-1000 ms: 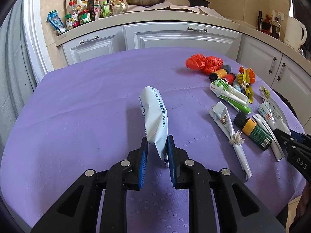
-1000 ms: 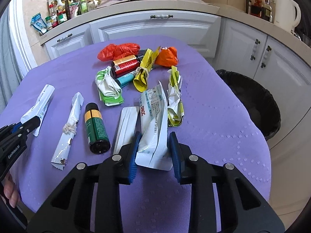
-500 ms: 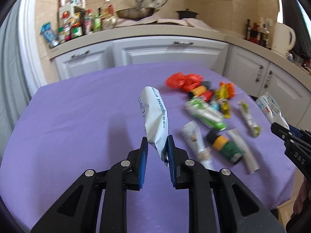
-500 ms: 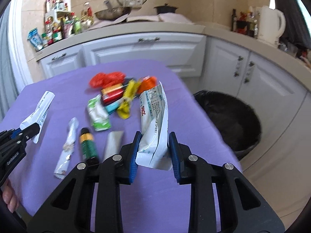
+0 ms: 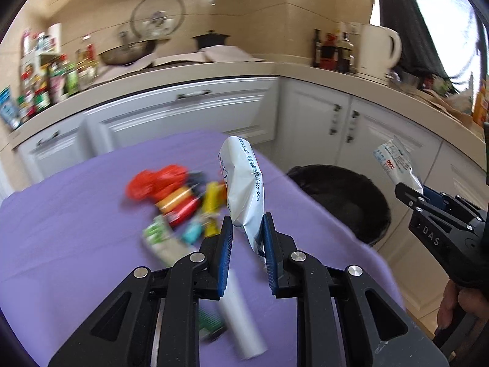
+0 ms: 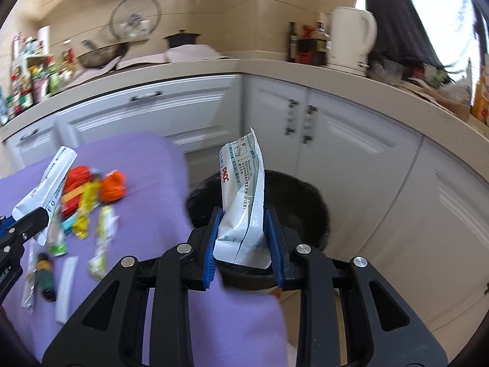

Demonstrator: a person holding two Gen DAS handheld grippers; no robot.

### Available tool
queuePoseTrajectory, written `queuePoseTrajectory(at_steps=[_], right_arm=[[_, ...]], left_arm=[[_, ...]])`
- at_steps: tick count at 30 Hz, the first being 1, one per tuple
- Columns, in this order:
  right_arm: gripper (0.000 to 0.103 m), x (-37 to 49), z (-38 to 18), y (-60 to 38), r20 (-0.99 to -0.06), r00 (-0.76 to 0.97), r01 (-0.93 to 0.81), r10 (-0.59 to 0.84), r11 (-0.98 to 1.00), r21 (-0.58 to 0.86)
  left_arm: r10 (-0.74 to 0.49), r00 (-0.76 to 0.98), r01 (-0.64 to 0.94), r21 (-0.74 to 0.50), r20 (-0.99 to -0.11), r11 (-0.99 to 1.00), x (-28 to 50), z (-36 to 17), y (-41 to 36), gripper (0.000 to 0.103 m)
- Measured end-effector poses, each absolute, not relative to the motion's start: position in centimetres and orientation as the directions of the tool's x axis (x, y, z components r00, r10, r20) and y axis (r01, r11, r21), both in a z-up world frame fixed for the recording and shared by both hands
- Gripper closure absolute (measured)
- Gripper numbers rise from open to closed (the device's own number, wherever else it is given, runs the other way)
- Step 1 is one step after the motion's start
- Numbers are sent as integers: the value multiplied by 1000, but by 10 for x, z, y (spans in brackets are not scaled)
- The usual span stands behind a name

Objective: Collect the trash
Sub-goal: 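Carry both packets over the black bin and open both grippers to drop them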

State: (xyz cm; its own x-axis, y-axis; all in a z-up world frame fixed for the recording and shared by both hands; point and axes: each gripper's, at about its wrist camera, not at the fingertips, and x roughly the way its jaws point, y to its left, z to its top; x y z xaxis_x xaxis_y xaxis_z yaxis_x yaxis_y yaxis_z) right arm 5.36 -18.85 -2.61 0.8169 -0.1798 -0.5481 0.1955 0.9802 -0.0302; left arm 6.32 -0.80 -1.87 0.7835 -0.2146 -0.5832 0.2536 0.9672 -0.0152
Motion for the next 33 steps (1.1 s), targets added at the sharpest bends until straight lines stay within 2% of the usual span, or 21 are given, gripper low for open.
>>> queuePoseTrajectory(at_steps=[8, 23, 25, 26, 27, 29, 33], right_arm=[[75, 75, -40, -236, -556, 798, 258, -231, 966, -30], [75, 122, -76, -279, -605, 768, 269, -211, 963, 6], [74, 131, -82, -283, -616, 761, 266, -204, 964, 9], [72, 134, -85, -285, -619, 758, 269, -206, 963, 9], [70, 136, -88, -287, -624, 754, 271, -206, 963, 9], [63, 139, -91, -289, -628, 749, 276, -209, 961, 10], [63, 136, -93, -291, -632, 746, 286, -210, 958, 19]], left_arm=[[-252, 750, 323, 6, -612, 946, 93, -29, -72, 82], [-226, 704, 354, 56, -673, 934, 146, -60, -147, 82], [-221, 698, 351, 56, -681, 935, 152, -64, -151, 78], [-219, 691, 350, 55, -689, 935, 155, -67, -153, 71], [-214, 687, 348, 55, -695, 936, 157, -68, -155, 58], [-211, 684, 341, 50, -699, 939, 158, -69, -155, 47], [-208, 697, 330, 49, -686, 943, 158, -65, -153, 46]])
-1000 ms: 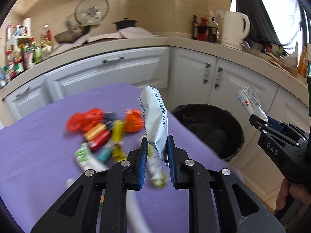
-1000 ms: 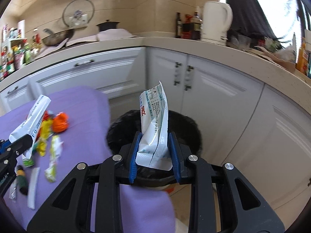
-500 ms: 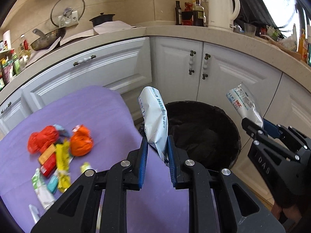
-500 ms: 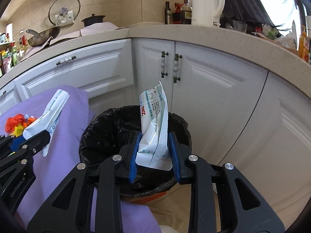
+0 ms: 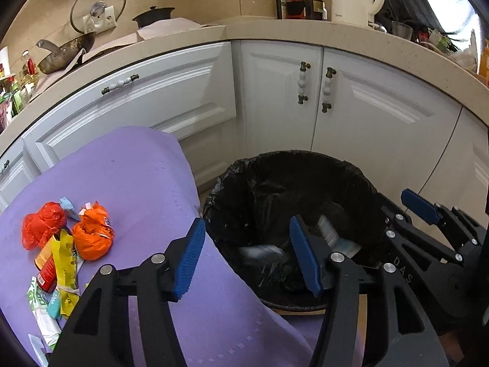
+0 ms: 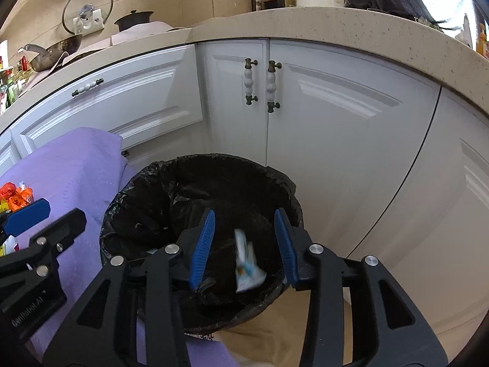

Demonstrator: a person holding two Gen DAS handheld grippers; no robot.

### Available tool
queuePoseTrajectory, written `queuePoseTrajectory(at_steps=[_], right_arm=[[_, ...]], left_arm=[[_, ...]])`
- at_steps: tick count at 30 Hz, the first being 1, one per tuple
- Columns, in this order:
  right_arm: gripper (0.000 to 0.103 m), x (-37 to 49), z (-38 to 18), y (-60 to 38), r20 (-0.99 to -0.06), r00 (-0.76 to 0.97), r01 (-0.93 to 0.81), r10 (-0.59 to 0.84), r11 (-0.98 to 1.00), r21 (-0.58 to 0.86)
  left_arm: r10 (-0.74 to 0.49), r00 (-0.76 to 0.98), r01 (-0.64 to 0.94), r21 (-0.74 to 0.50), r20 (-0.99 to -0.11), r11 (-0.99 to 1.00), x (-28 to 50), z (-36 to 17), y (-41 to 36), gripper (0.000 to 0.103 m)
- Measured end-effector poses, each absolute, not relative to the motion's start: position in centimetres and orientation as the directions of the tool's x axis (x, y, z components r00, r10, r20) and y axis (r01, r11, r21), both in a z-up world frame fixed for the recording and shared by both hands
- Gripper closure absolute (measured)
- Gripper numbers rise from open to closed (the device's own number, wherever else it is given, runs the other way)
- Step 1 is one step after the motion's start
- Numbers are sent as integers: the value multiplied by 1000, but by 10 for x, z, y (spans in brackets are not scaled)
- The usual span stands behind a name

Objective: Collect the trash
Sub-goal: 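Carry both packets over the black bin and open both grippers to drop them, then grasp the white folded paper strip with right gripper while left gripper grasps twine-tied white tube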

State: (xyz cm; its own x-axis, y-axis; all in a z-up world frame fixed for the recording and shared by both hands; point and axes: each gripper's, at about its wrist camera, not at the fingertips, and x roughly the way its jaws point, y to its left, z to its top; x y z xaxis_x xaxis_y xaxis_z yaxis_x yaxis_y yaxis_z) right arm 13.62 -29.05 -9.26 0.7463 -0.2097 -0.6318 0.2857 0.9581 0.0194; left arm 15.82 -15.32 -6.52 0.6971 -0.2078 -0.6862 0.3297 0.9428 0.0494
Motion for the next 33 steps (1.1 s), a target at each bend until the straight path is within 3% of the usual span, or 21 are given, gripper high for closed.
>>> queuePoseTrajectory(at_steps=[13, 33], right_arm=[[63, 99, -67, -249, -614, 772, 241, -163, 970, 45], [63, 44, -56, -101, -612, 789, -29, 53, 998, 49]], left_arm=[[-160, 754, 244, 45, -637, 969, 122, -33, -95, 46], [108, 770, -81, 72, -629, 994, 48, -32, 77, 46]])
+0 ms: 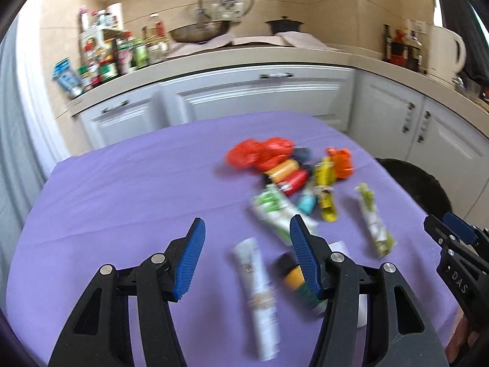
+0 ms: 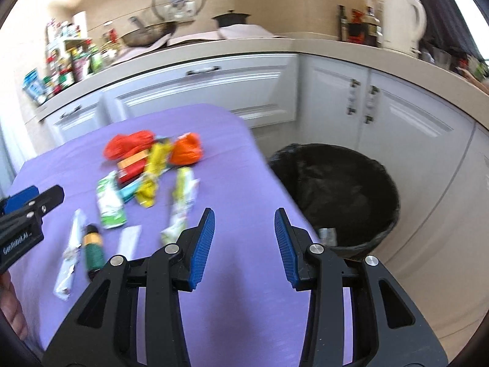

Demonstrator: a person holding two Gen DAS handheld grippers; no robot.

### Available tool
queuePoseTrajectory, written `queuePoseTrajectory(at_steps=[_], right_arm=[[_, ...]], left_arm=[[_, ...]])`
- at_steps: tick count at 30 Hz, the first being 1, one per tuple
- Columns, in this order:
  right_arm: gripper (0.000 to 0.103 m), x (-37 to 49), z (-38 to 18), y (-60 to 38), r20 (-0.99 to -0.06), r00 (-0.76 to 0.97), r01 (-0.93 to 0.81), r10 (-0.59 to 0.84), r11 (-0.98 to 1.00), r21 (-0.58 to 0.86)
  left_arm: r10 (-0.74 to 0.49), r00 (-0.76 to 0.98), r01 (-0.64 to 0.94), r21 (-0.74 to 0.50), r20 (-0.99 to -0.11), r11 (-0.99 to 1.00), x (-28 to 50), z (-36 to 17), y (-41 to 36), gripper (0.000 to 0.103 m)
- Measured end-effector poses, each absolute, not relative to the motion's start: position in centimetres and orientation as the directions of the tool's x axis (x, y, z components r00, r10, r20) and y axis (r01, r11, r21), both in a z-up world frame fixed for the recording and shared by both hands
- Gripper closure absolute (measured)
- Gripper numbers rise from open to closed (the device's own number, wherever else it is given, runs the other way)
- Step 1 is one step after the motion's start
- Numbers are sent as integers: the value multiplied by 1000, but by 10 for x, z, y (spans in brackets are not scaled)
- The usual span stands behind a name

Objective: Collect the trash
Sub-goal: 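Grasp the white folded paper strip with right gripper while left gripper grasps twine-tied white tube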

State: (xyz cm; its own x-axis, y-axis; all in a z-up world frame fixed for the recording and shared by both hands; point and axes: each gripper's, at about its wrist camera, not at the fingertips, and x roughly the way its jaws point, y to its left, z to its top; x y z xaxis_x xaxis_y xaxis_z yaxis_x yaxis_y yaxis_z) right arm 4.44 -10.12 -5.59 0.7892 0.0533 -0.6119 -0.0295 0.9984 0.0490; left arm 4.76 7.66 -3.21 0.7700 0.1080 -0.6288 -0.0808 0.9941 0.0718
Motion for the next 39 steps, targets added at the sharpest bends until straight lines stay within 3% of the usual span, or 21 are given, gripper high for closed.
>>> queuePoseTrajectory(at_steps=[12, 22, 24, 26, 27, 39], right_arm=[[63, 24, -68, -30, -638, 758, -172, 138, 985, 9], [64, 24, -90, -14, -691, 710, -204, 136, 979, -18], [67, 24, -90, -13, -689, 712, -203, 133, 979, -20], [82, 24, -91, -12, -690, 711, -211, 133, 977, -29], [84, 23, -91, -11, -689, 712, -218, 133, 975, -37], [87, 14, -74, -32, -647, 750, -193, 134, 981, -20]], left_arm=[[212, 737, -226, 61, -642, 972, 11, -49, 153, 46], [204, 722, -250, 25, -661, 968, 5, -59, 170, 46], [195, 722, -242, 22, -663, 970, 5, -60, 167, 46], [186, 723, -234, 18, -665, 972, 5, -61, 165, 46], [181, 723, -230, 15, -666, 973, 5, -61, 163, 46], [110, 744, -153, -8, -659, 988, 7, -54, 125, 46]])
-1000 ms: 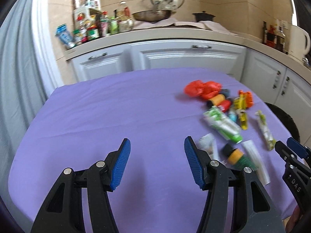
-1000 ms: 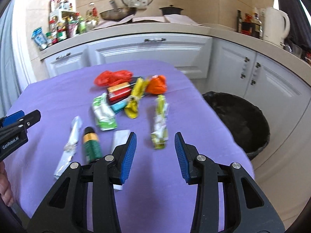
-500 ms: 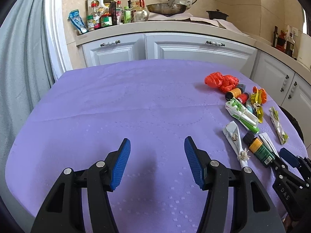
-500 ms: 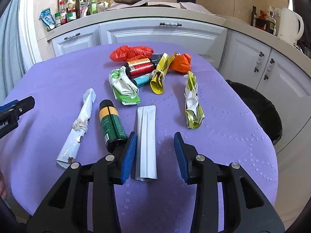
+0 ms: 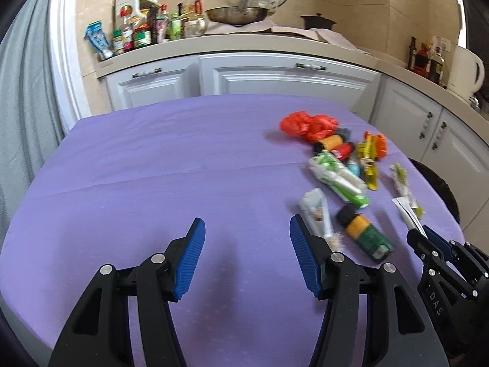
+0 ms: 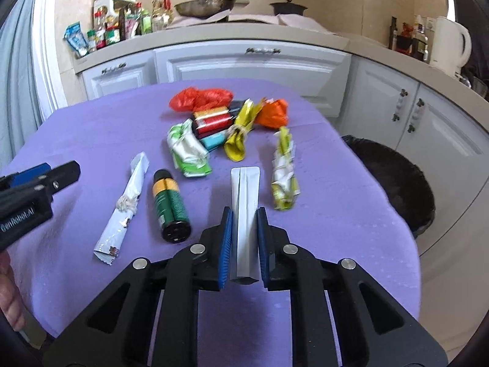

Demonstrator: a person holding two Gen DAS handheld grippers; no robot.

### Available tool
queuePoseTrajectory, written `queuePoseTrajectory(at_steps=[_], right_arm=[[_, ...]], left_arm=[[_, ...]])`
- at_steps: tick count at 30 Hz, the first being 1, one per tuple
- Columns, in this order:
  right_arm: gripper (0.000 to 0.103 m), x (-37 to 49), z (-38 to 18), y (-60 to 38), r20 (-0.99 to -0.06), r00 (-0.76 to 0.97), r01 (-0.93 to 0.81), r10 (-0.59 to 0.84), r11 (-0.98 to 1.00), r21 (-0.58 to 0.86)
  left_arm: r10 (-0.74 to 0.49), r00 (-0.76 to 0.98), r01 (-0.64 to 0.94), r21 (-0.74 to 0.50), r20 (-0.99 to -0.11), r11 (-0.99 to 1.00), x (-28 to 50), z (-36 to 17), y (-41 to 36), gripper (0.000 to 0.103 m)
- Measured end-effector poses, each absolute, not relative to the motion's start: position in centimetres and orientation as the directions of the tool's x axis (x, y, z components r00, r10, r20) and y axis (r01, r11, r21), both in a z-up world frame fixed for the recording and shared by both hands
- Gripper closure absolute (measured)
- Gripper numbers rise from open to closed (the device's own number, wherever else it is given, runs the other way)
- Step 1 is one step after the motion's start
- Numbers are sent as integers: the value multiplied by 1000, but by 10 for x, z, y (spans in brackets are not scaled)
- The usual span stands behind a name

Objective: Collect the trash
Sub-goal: 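Grasp the white folded paper strip with right gripper while left gripper grasps twine-tied white tube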

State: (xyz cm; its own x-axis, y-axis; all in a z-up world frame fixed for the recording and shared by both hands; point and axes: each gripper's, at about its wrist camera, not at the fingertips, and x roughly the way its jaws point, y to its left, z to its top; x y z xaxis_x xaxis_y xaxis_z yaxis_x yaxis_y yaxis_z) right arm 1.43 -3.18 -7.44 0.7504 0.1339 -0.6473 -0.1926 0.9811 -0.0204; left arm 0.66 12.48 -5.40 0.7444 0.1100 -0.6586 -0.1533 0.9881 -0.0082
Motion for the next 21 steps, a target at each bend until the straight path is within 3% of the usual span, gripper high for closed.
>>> queuePoseTrajectory(at_steps=[8, 16, 18, 19, 21], right_arm=[[87, 9, -68, -70, -620, 778, -123, 102, 992, 9], [87, 10, -73, -104, -619, 781, -61, 80, 997, 53], [87, 11, -76, -106, -621, 780, -57, 82, 997, 61], [87, 11, -77, -106, -622, 779, -57, 84, 996, 63], [87, 11, -78, -106, -622, 778, -59, 87, 996, 65]], left_arm=[[85, 745, -100, 16, -661, 995, 11, -57, 88, 43], [73, 690, -76, 28, -720, 997, 21, -83, 74, 44], [67, 674, -73, 24, -736, 997, 22, -89, 74, 56], [68, 674, -71, 26, -735, 997, 22, -90, 74, 57], [74, 686, -59, 46, -724, 997, 21, -90, 73, 77]])
